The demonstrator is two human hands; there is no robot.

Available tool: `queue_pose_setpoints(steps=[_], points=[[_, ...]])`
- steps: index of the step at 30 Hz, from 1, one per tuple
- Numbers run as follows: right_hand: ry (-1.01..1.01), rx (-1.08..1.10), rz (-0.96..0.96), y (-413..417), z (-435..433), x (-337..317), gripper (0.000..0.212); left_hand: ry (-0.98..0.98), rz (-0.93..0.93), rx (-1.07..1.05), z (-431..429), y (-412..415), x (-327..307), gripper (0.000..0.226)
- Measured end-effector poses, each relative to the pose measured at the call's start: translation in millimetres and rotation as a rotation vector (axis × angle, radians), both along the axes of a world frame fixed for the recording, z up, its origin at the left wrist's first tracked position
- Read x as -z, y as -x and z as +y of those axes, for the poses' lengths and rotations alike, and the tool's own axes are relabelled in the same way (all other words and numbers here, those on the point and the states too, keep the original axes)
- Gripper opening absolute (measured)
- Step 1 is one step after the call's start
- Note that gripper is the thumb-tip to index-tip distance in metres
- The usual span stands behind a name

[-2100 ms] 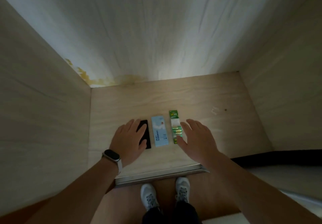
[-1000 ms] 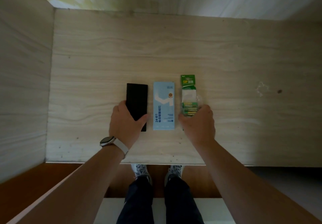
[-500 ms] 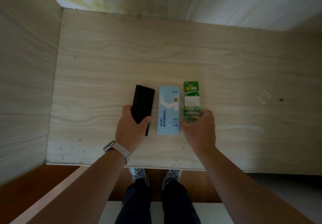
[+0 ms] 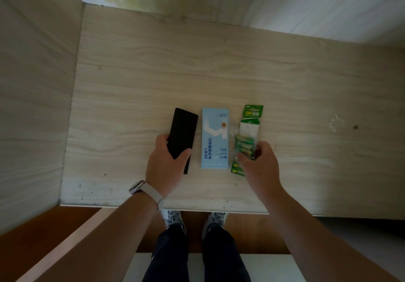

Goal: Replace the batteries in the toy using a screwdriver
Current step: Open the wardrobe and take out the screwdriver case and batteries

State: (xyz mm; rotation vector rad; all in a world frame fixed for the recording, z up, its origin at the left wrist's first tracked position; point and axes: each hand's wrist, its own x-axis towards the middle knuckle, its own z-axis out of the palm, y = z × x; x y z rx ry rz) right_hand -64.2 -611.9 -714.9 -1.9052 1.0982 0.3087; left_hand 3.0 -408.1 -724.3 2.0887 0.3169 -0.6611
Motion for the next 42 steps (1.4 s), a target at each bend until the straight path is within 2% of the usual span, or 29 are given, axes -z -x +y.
queue_pose_setpoints(steps=[8,12,19,25,27,31,33,38,42], points=[[-0.041,0.063,-0.067,-2,9,-22,0.027,0.045,0.019,-0.020,6,1,-4,0.046],[-0.109,0.013,-0.072,-16,30,-23,0.027,0.060,0.013,-0.039,9,0,-5,0.045],[-0.045,-0.200,-0.030,-42,52,-14,0.024,0.070,0.002,-0.061,26,2,-5,0.043],[0.105,-0.204,-0.028,-37,45,-9,0.019,0.074,-0.008,-0.039,36,4,-3,0.045],[0.133,-0.192,-0.009,-34,44,-6,0.030,0.081,-0.001,-0.036,37,5,-3,0.045],[0.140,-0.148,0.042,-31,55,-1,0.077,0.071,-0.006,-0.016,41,6,-3,0.043],[0.158,-0.142,0.090,-28,62,2,0.089,0.071,-0.005,-0.001,42,8,-3,0.044],[0.275,-0.198,0.265,-29,70,-3,0.082,0.072,-0.001,0.016,48,10,-6,0.045],[0.230,-0.162,0.312,-34,67,-4,0.071,0.074,-0.005,0.029,50,12,-6,0.044]])
